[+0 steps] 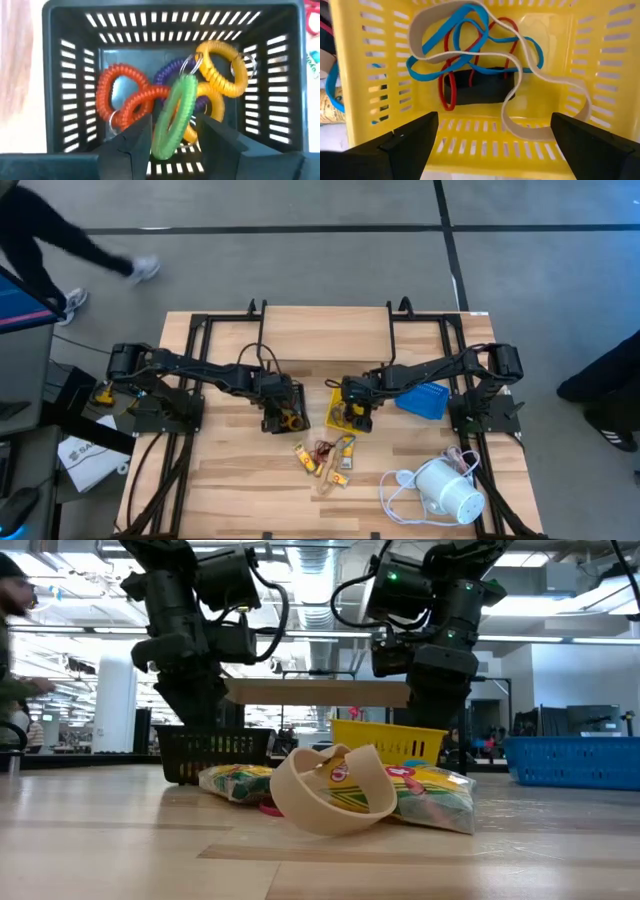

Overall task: Pick & Place Office Desk Supplies
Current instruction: Adjust the bins

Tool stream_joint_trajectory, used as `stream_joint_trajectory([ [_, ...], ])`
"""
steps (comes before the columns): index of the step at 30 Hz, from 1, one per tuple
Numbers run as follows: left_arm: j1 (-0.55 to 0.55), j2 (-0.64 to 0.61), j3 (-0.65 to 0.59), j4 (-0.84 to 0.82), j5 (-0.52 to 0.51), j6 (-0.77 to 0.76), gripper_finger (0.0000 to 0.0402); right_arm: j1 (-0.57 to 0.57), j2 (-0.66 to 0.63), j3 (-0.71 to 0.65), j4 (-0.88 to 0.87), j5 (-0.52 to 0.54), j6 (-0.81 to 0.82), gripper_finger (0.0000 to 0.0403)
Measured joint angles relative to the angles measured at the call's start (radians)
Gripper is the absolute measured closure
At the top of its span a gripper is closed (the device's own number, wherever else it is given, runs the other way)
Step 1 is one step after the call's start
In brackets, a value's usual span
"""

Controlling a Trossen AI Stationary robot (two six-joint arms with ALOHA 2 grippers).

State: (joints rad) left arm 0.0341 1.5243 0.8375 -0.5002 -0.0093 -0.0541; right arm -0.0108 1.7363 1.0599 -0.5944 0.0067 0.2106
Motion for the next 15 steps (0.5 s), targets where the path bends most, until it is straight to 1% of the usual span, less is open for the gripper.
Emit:
stream_joint_trajectory([
  [7, 0.000, -0.003, 0.000, -0.042, -0.002, -0.003, 0.0253, 0.012, -0.005, 0.000, -0.037, 0.001, 0.000, 0.0019],
  [15, 0.000, -0.003, 0.000, -0.085, -0.010, -0.007, 0.0253, 0.011, -0.070, 0.000, -0.111, 0.012, 0.014, 0.0019],
])
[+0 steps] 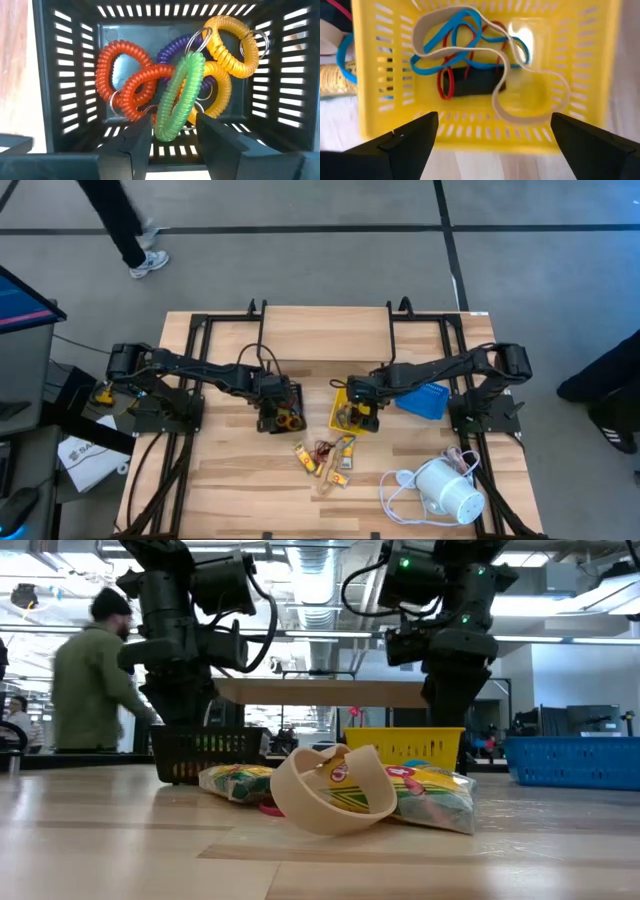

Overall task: Pick & Place Office Desk Supplies
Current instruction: Adjust the bins

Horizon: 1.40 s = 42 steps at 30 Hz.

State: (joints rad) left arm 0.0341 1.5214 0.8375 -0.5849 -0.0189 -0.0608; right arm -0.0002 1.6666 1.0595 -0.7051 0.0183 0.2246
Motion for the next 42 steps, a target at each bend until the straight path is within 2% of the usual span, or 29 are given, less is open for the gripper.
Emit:
stream_joint_trajectory([
  [6, 0.000, 0.000, 0.000, -0.014, 0.000, 0.000, 0.0253, 0.006, -0.072, 0.000, -0.043, 0.041, 0.013, 0.0019],
  [11, 0.000, 0.000, 0.000, -0.020, 0.000, -0.004, 0.0253, 0.014, -0.118, 0.000, 0.036, 0.065, 0.007, 0.0019],
  [14, 0.000, -0.001, 0.000, 0.071, 0.000, -0.001, 0.0253, 0.014, -0.123, 0.000, 0.135, 0.065, -0.017, 0.0019],
  [18, -0.009, -0.025, 0.001, 0.217, 0.000, 0.012, 0.0253, 0.013, -0.110, 0.001, 0.210, 0.064, -0.049, 0.0019],
  [27, -0.006, -0.060, 0.001, 0.307, -0.045, 0.077, 0.0253, -0.022, -0.073, -0.001, 0.215, 0.061, -0.077, 0.0019],
  [33, 0.005, -0.045, 0.000, 0.281, -0.041, 0.079, 0.0253, -0.042, -0.074, 0.001, 0.223, 0.052, -0.086, 0.0019],
  [42, 0.006, -0.033, 0.000, 0.234, -0.036, 0.056, 0.0253, -0.049, 0.014, 0.001, 0.229, 0.027, -0.091, 0.0019],
])
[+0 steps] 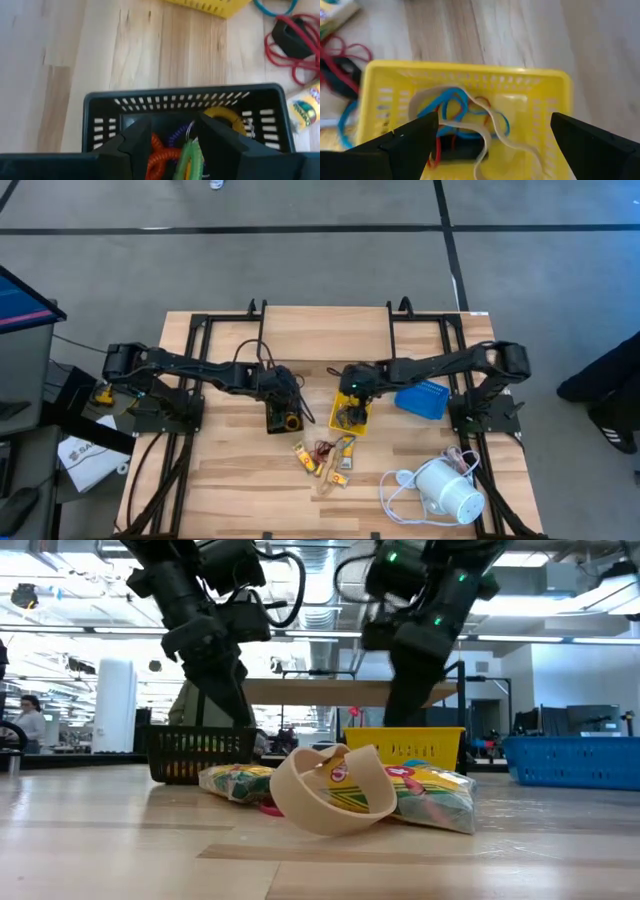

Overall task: Pick & Place Office Desk Supplies
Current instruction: Adjust the bins

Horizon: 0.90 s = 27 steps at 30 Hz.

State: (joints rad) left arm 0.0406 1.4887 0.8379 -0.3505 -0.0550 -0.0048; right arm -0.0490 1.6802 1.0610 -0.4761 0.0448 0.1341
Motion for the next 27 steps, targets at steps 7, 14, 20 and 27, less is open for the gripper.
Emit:
stream_joint_trajectory([
  [7, 0.000, 0.000, 0.000, -0.046, 0.010, -0.012, 0.0253, 0.000, 0.046, -0.002, -0.050, -0.004, -0.003, 0.0019],
  [14, 0.000, -0.002, 0.000, -0.135, 0.010, -0.035, 0.0253, 0.001, 0.058, -0.001, -0.095, -0.004, 0.005, 0.0019],
  [20, 0.000, -0.002, 0.000, -0.190, 0.011, -0.054, 0.0253, 0.004, 0.056, -0.001, -0.152, -0.004, 0.024, 0.0019],
  [27, 0.000, -0.002, 0.000, -0.242, 0.011, -0.073, 0.0253, 0.024, 0.056, -0.001, -0.181, -0.009, 0.041, 0.0019],
])
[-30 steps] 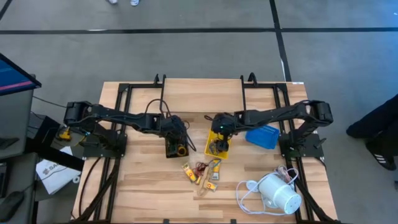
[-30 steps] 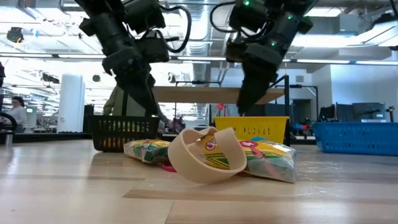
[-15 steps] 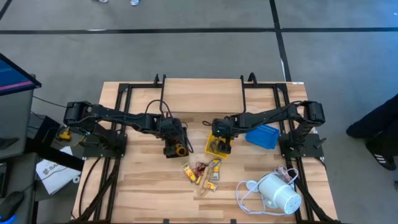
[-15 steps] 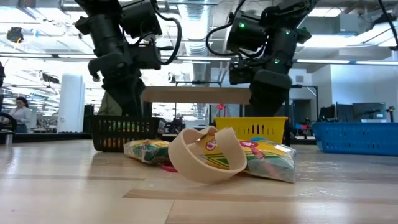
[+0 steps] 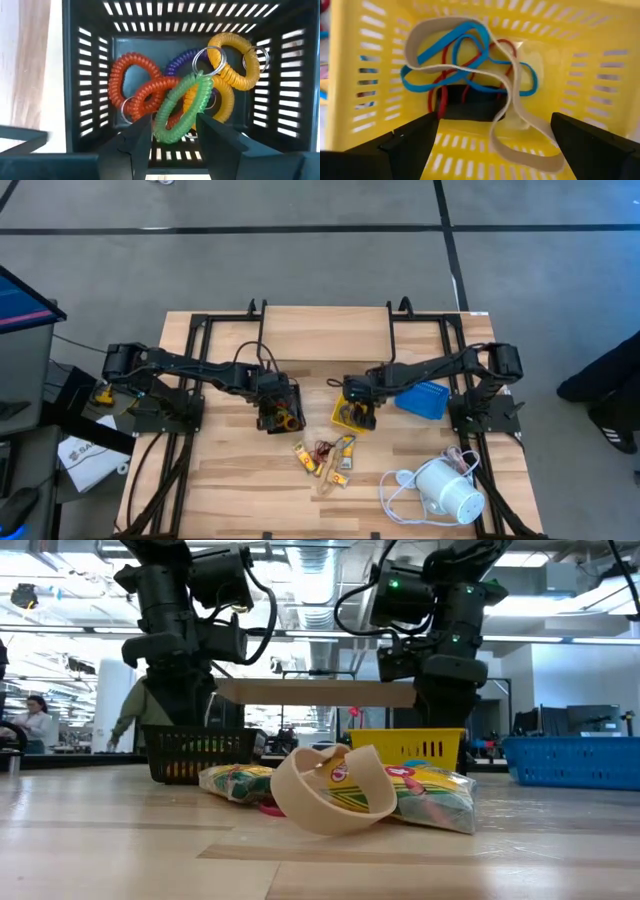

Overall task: Pick & Place Office Desk Supplies
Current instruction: Adjust the bins

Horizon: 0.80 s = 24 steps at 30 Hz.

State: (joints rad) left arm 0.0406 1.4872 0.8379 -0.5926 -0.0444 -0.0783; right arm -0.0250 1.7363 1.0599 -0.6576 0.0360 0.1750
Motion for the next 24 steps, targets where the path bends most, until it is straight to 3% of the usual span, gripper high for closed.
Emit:
stream_joint_trajectory([
  [24, -0.030, 0.000, 0.000, -0.132, 0.016, -0.044, 0.0253, 0.075, -0.001, 0.000, -0.132, -0.013, 0.062, 0.0019],
])
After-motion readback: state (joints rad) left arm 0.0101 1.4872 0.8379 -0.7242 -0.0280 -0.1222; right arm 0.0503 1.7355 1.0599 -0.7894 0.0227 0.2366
